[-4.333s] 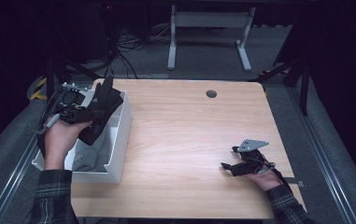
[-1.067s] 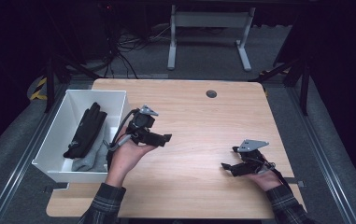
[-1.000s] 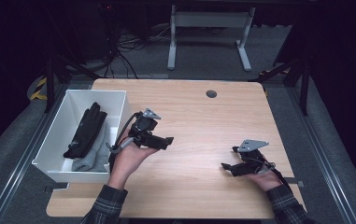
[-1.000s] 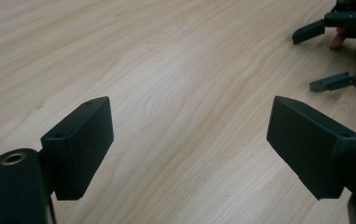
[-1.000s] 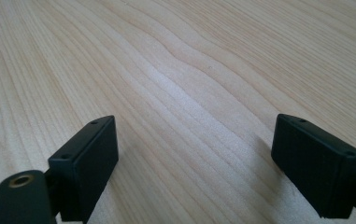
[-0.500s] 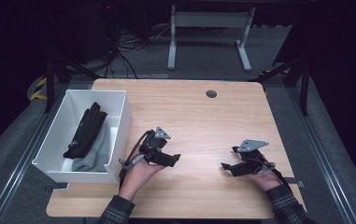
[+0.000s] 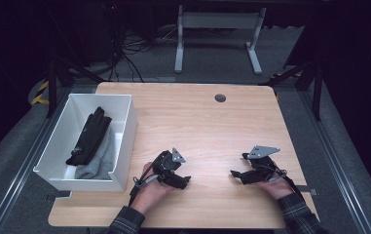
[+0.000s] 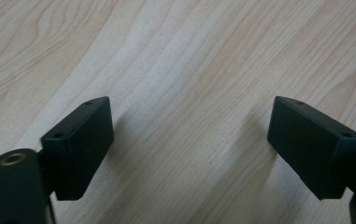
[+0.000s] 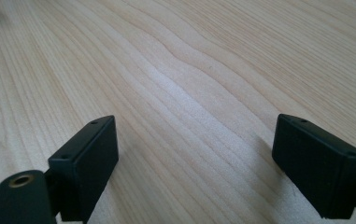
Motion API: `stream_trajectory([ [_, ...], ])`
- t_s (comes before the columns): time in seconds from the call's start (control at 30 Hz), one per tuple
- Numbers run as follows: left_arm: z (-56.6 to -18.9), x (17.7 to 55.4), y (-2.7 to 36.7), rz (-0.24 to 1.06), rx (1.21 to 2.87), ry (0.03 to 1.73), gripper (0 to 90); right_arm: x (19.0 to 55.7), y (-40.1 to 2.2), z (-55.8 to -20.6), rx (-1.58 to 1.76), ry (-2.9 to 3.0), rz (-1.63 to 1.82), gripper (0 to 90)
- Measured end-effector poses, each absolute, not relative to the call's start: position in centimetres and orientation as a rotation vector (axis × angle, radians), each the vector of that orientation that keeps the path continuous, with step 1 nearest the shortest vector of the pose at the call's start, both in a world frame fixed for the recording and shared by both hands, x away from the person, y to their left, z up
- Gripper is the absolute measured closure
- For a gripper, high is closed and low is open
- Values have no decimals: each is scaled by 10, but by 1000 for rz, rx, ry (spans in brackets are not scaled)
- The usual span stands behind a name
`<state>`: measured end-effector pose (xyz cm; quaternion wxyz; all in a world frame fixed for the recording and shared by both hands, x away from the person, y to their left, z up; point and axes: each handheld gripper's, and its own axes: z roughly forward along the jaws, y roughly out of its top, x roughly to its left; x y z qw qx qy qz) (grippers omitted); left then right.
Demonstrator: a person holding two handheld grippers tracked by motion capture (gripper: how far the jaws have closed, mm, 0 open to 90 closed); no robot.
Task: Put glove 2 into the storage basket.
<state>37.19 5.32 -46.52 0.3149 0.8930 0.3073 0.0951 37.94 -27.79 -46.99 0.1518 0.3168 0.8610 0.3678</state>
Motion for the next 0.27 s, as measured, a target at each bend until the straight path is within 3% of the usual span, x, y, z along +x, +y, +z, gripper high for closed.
stream_trajectory([
  [0.27, -468, 373, 56, 260, 2341, 787, 98, 379, -278, -470, 909, 2470, 1057, 151],
])
